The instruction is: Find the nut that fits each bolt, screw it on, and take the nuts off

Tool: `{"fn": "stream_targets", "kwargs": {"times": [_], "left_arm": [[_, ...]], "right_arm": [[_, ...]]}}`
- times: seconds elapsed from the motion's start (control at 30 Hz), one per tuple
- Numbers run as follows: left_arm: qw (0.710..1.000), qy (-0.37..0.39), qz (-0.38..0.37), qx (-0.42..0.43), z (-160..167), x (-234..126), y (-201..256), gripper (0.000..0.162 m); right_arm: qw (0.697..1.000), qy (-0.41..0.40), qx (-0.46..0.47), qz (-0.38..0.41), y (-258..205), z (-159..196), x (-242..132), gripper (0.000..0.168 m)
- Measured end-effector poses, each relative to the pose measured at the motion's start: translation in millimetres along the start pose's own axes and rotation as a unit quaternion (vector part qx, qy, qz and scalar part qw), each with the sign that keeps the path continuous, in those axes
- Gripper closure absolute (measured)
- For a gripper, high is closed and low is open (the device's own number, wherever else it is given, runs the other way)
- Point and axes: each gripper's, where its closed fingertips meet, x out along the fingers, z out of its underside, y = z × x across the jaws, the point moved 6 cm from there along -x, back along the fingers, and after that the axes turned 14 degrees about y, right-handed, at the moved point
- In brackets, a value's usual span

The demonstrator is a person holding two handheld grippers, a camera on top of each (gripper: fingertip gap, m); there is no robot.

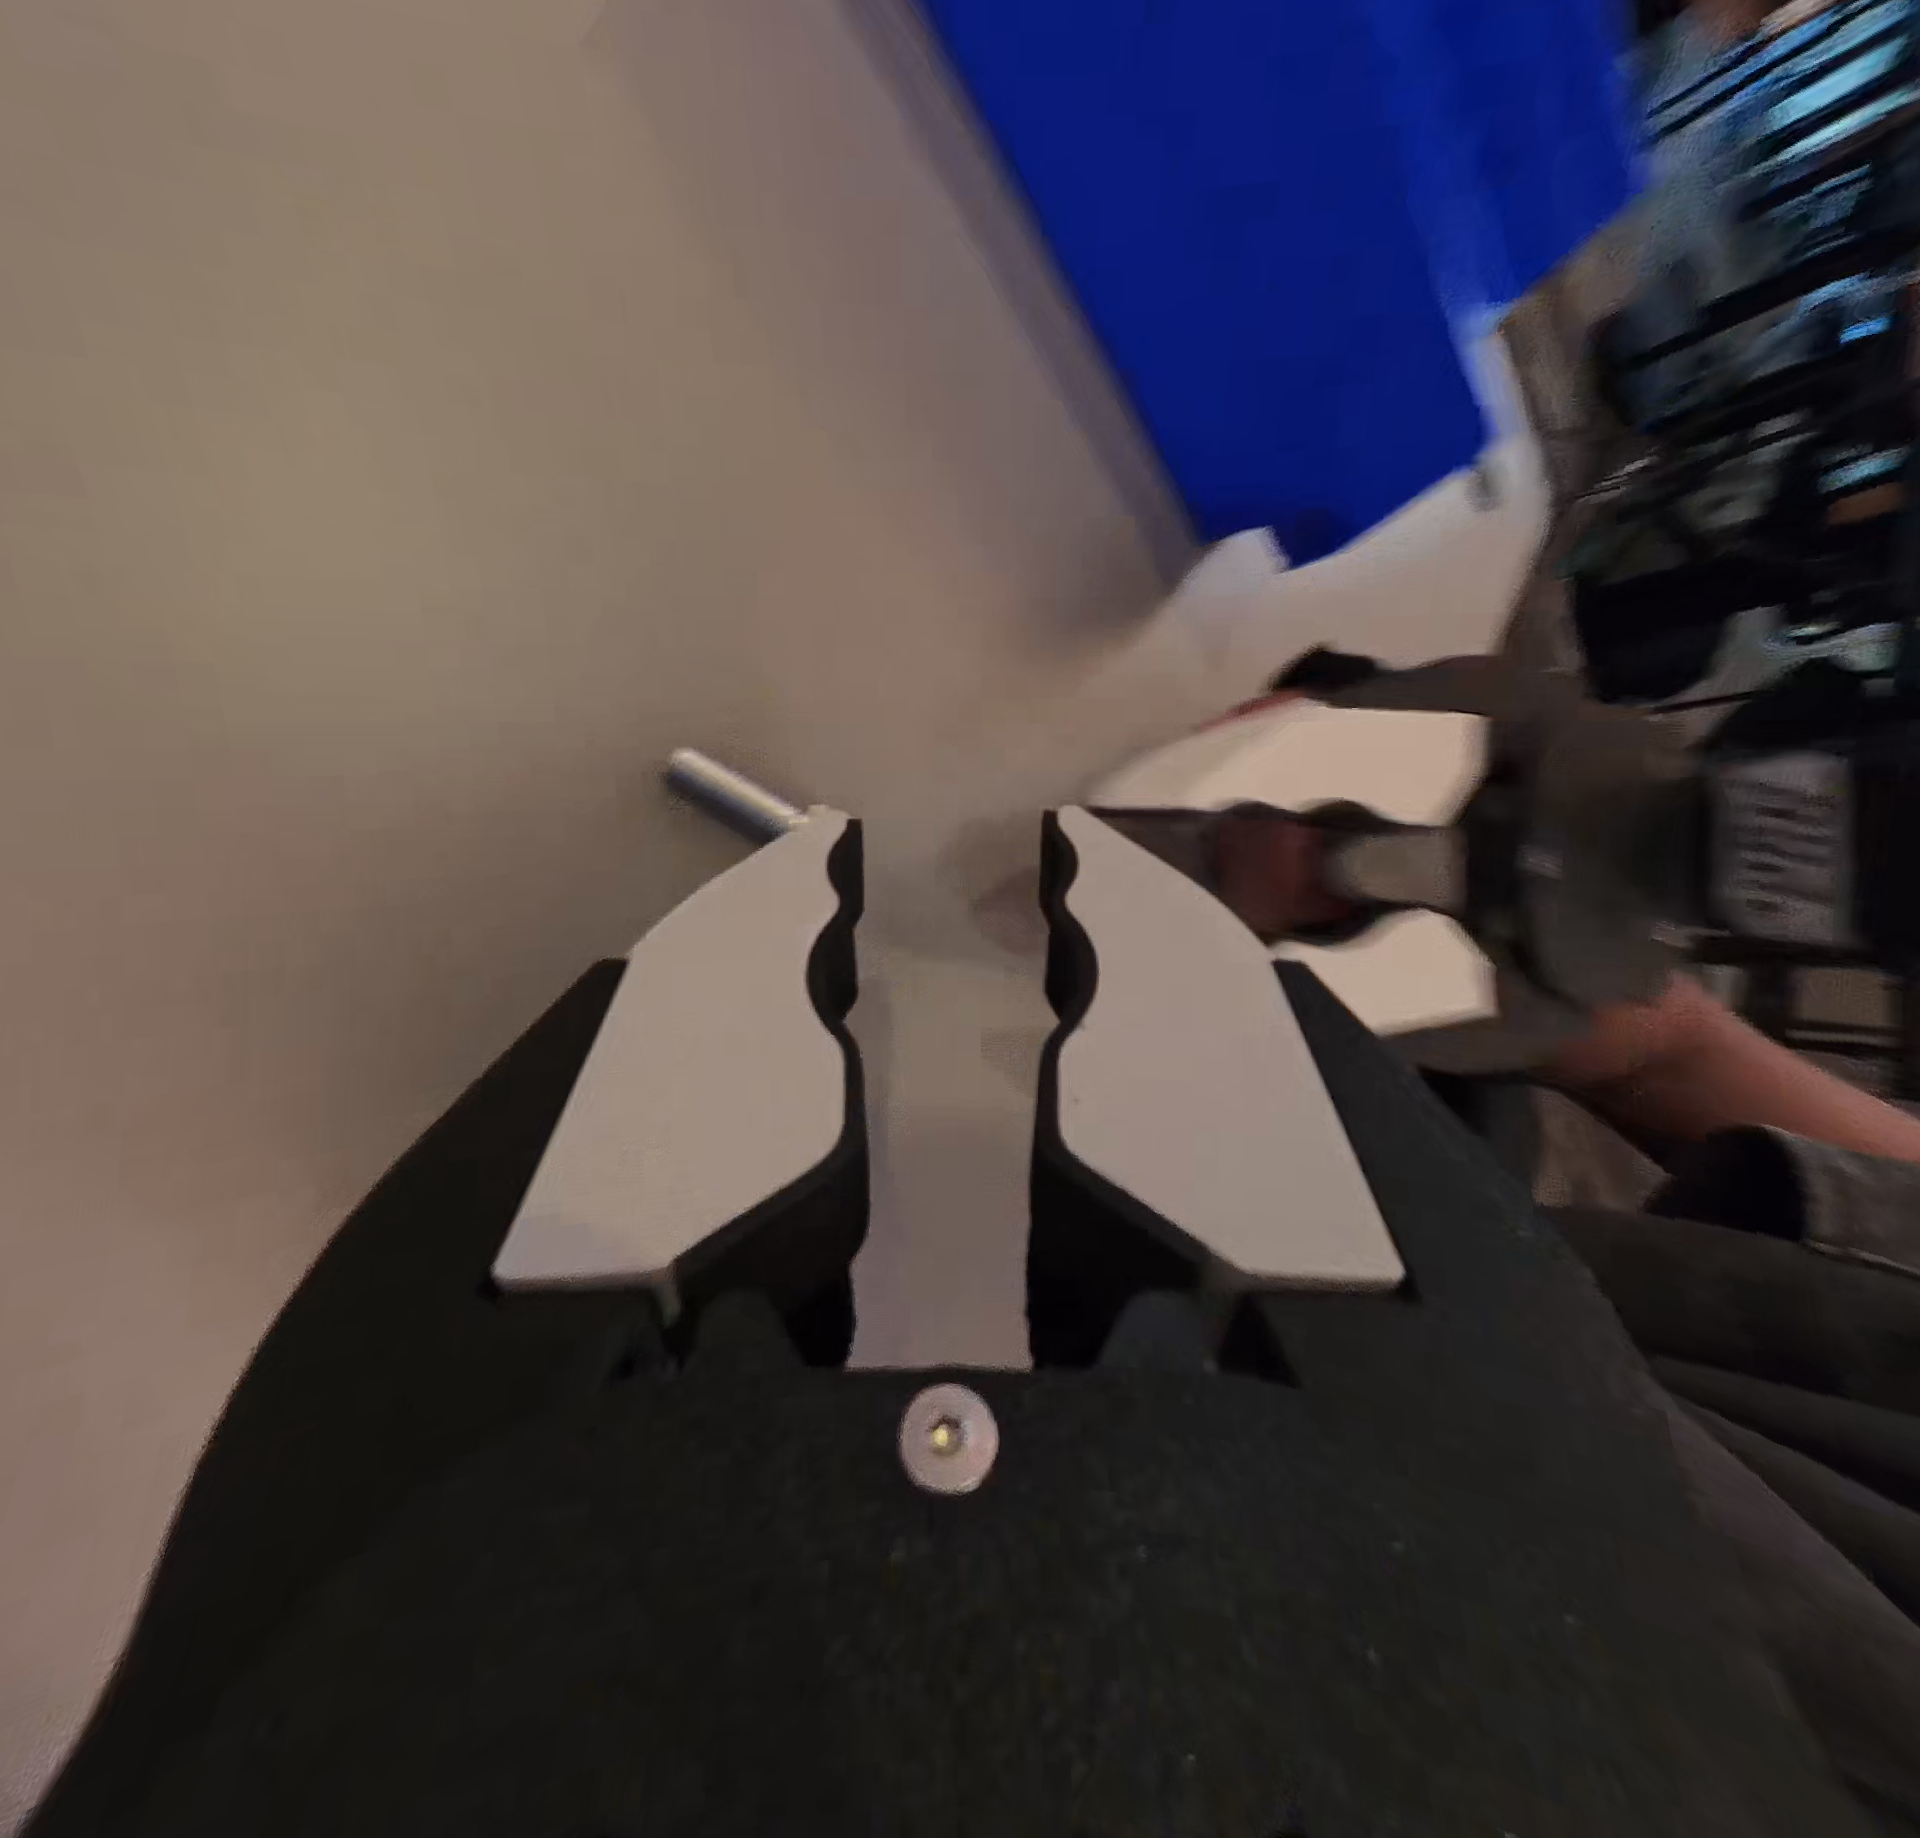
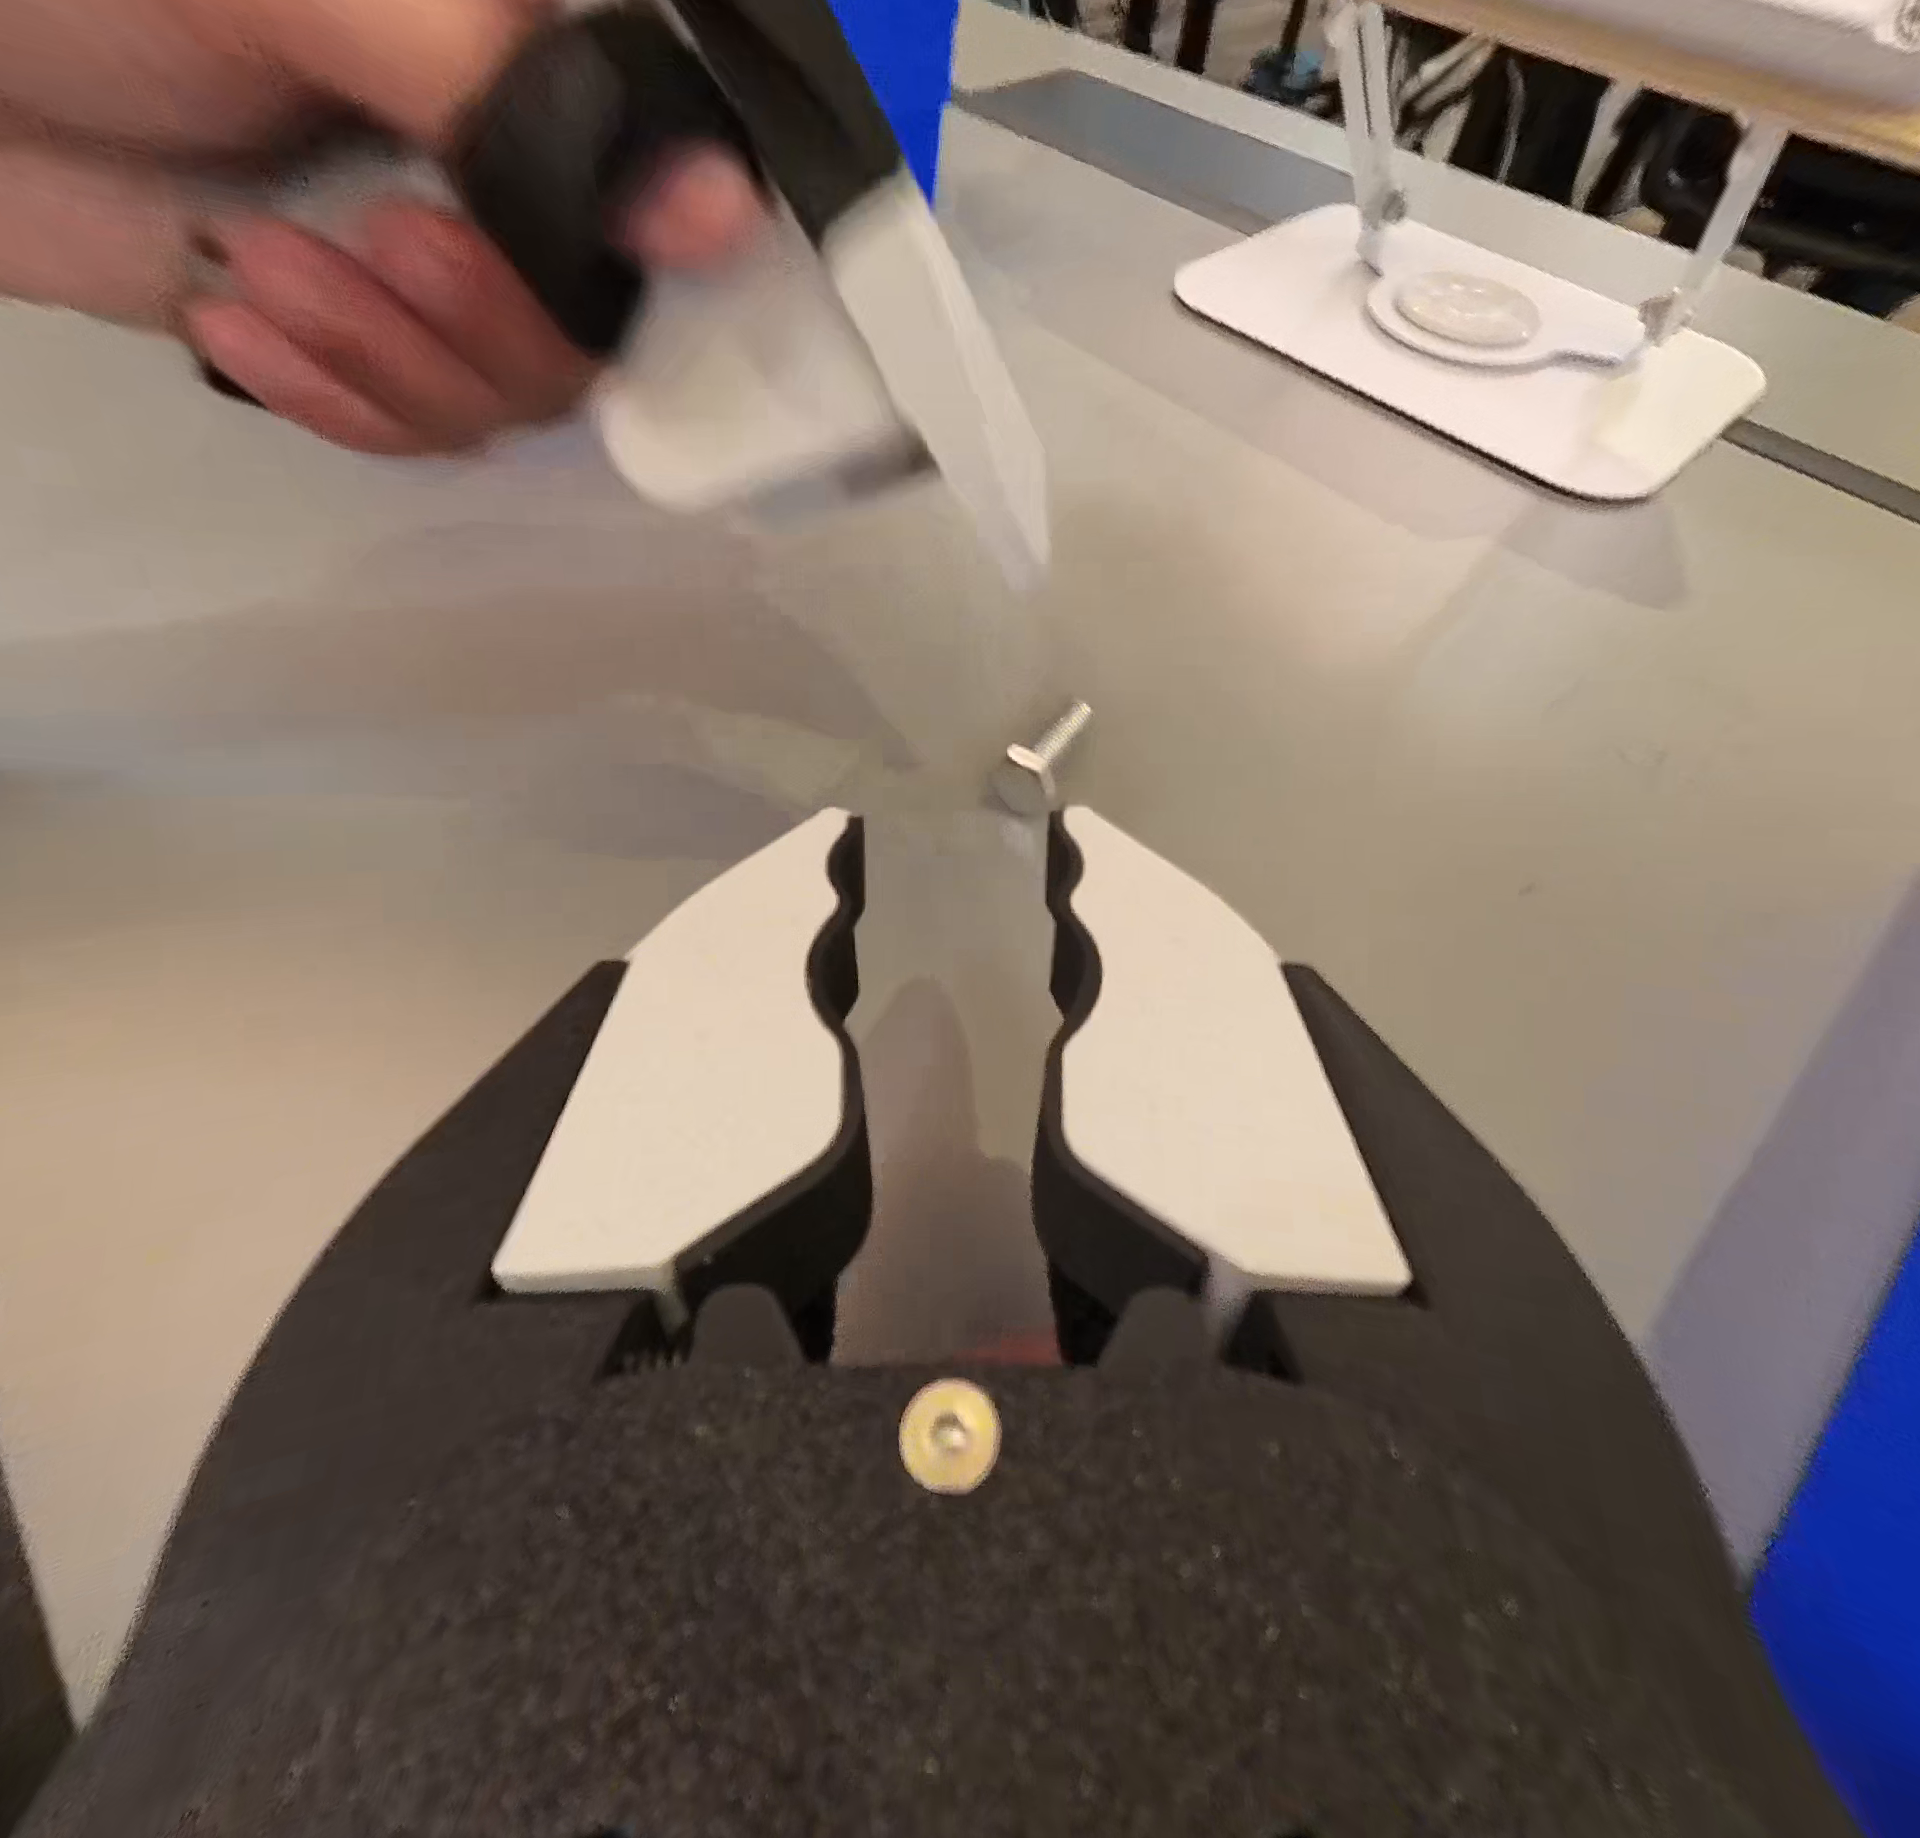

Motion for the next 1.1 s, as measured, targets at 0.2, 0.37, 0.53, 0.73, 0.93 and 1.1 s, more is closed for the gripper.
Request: {"fn": "stream_targets", "kwargs": {"times": [0.2,0.37,0.53,0.73,0.93,1.1], "left_arm": [[0.991,0.117,0.034,0.057,43.1,-64.5,21.5,0.127],[0.96,0.216,-0.065,0.167,91.3,-95.1,9.4,0.126],[0.936,0.237,-0.108,0.237,95.7,-106.4,13.9,0.127],[0.954,0.211,-0.066,0.204,102.5,-97.4,11.7,0.126],[0.962,0.199,-0.047,0.181,100.1,-92.5,6.6,0.126],[0.961,0.195,-0.054,0.189,101.0,-88.8,5.9,0.126]], "right_arm": [[0.991,-0.077,-0.06,0.096,-3.3,8.4,10.5,0.132],[0.981,-0.122,-0.024,0.147,-6.3,10.4,41.4,0.13],[0.963,-0.131,0.149,0.181,9.1,13.8,57.7,0.129],[0.957,-0.143,0.153,0.2,9.8,18.5,61.1,0.13],[0.955,-0.181,0.122,0.201,8.3,22.8,69.2,0.135],[0.961,-0.189,0.096,0.179,6.4,22.0,73.8,0.148]]}}
